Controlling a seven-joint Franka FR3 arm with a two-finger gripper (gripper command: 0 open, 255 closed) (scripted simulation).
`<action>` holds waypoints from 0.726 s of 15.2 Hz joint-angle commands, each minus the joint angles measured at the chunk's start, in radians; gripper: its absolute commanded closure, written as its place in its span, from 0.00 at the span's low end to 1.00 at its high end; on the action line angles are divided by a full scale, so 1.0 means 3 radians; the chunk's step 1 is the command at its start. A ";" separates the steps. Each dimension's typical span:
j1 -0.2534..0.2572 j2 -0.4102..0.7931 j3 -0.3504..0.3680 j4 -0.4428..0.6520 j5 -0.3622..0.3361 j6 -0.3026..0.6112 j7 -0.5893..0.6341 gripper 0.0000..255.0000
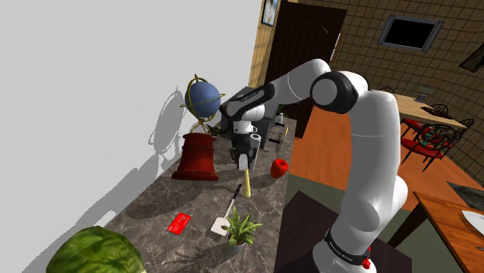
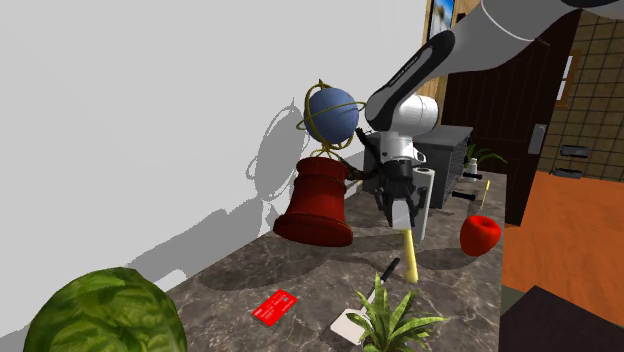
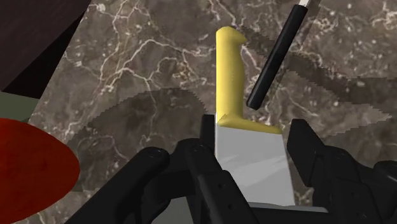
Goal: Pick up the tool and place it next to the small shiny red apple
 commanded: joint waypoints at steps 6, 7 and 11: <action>0.0012 0.0209 0.0004 -0.0039 0.0005 0.0239 -0.0027 1.00; 0.0012 0.0241 0.0005 -0.0039 0.0005 0.0271 -0.0032 1.00; 0.0014 0.0372 0.0006 -0.0035 0.0004 0.0396 -0.0048 1.00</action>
